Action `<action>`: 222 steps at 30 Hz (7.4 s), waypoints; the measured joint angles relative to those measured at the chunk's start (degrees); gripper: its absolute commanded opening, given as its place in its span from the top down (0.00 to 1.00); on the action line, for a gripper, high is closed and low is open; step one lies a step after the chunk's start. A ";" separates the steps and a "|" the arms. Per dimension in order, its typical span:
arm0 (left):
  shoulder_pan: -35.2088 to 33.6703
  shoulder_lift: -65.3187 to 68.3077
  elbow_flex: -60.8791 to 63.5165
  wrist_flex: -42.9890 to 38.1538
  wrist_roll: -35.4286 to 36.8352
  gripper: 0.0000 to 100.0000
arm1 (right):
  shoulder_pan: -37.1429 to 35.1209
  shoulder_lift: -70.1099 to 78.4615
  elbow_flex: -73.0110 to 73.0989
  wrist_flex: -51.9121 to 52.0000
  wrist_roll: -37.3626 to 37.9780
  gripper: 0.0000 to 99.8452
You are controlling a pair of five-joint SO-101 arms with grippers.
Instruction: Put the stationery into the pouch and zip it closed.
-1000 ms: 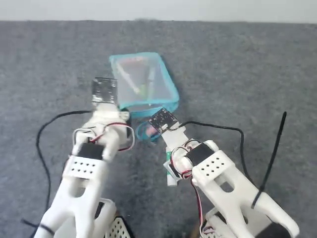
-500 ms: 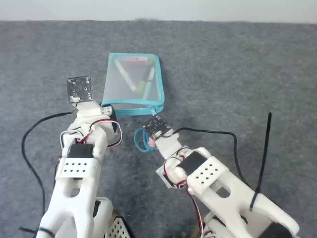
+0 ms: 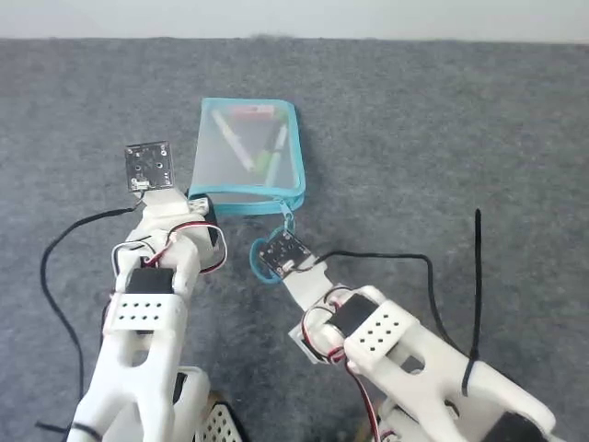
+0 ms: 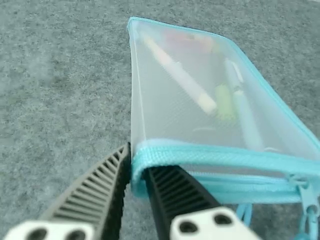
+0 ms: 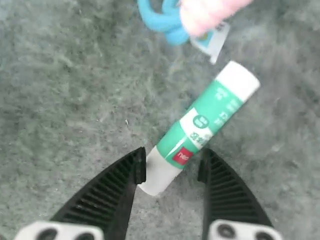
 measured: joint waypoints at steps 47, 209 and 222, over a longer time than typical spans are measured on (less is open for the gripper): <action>0.00 0.00 0.88 -0.09 0.44 0.99 | 38.24 27.52 -23.03 12.13 22.86 0.84; 6.77 -29.71 -9.76 37.45 -11.87 0.99 | 20.57 -6.86 -13.54 -5.01 30.59 0.63; 6.33 -29.71 -8.44 35.69 -11.87 0.99 | 14.86 -22.68 -12.75 0.97 30.68 0.63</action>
